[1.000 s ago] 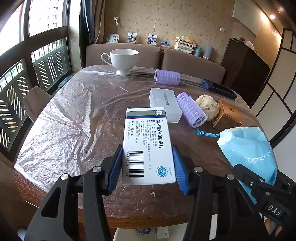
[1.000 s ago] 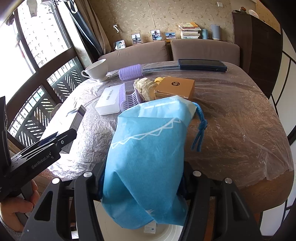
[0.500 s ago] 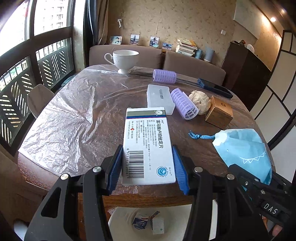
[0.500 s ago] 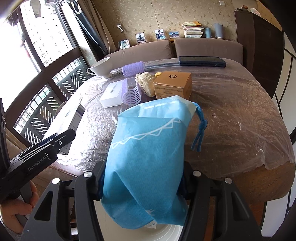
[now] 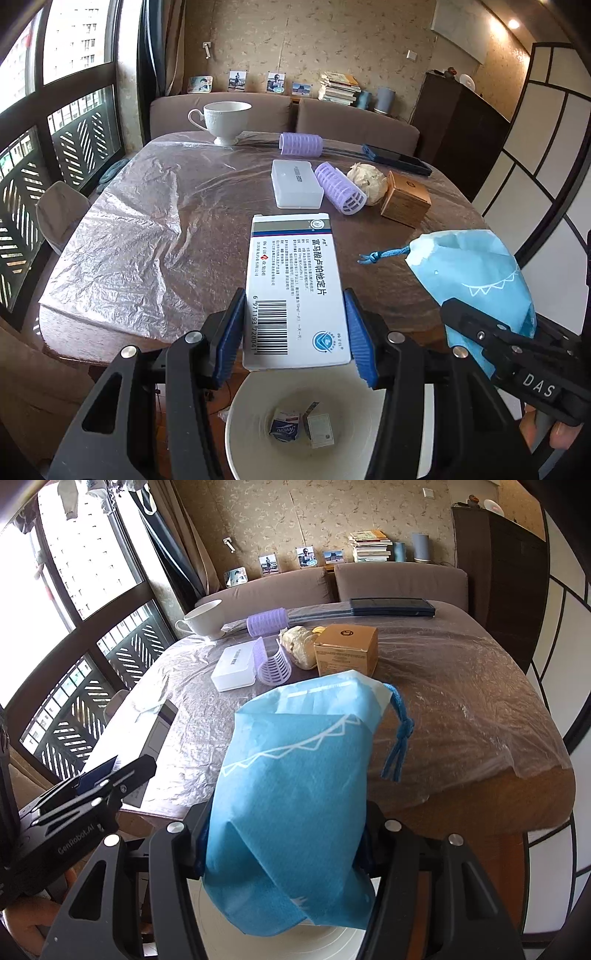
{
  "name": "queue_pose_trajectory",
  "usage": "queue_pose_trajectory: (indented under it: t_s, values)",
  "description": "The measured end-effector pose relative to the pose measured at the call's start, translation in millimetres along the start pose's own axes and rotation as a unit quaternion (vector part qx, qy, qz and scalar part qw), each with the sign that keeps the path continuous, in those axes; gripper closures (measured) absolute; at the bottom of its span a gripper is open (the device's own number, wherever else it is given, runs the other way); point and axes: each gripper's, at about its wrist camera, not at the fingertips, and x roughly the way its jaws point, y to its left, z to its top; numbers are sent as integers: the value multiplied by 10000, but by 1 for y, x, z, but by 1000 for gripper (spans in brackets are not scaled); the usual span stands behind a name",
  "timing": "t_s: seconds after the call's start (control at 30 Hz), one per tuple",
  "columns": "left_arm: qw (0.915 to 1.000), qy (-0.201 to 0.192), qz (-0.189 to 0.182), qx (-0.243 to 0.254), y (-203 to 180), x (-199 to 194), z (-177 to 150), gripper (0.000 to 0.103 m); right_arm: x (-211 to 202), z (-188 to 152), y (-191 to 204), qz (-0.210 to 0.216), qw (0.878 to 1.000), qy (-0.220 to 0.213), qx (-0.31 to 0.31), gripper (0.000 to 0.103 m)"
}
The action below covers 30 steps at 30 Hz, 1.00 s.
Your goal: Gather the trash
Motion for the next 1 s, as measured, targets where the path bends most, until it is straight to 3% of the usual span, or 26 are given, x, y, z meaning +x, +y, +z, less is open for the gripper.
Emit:
queue_pose_trajectory:
  t_s: [0.43, 1.0]
  values:
    - [9989, 197, -334, 266, 7, -25, -36, 50, -26, -47, 25, -132, 9999, 92, 43, 46]
    - [9982, 505, -207, 261, -11, -34, -77, 51, -40, -81, 16, 43, 9989, 436, -185, 46]
